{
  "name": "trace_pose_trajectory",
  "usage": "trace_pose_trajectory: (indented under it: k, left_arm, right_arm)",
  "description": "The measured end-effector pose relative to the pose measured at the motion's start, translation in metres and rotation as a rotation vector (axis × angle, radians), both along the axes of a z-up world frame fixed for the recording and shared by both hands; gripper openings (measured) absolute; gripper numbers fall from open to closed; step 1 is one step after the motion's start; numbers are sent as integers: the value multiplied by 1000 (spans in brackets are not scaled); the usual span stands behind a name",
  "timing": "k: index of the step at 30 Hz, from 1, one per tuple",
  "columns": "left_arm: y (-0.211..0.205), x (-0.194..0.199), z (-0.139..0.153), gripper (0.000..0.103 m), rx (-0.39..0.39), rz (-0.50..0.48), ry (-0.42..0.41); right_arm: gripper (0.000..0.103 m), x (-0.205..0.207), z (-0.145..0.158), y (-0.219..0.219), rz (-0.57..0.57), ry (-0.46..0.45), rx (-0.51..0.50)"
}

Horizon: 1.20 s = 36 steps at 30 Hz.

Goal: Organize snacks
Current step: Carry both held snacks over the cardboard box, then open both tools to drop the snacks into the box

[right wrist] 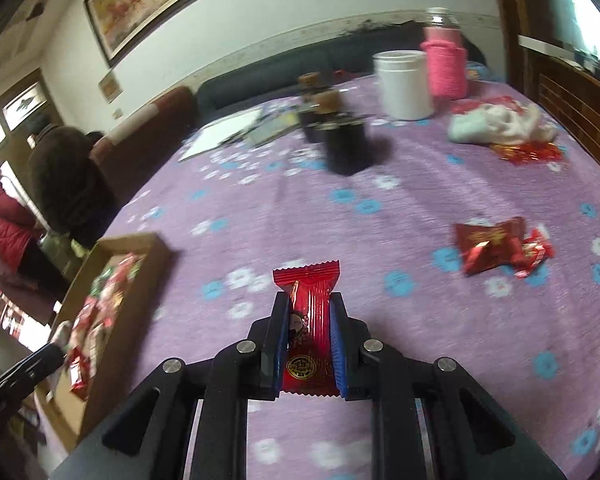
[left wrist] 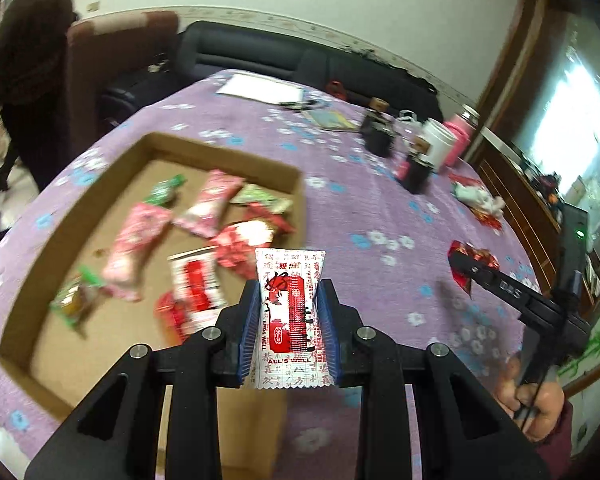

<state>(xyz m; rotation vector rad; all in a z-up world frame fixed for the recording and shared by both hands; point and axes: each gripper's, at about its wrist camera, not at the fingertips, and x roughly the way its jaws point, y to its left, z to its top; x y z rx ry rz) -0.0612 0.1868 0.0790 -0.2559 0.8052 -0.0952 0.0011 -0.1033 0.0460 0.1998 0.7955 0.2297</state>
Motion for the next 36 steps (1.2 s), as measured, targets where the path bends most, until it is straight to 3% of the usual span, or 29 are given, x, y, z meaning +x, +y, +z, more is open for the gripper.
trace_pose_trajectory:
  k: [11, 21, 27, 36]
  left_arm:
    - [76, -15, -30, 26, -11, 180, 82]
    - [97, -14, -41, 27, 66, 246, 105]
    - [98, -11, -46, 28, 72, 248, 112]
    - [108, -19, -39, 30, -21, 264, 104]
  right_arm:
    - [19, -35, 14, 118, 266, 1, -10]
    - [19, -67, -11, 217, 474, 61, -67]
    - [19, -78, -21, 245, 527, 59, -116]
    - [24, -89, -33, 255, 557, 51, -147]
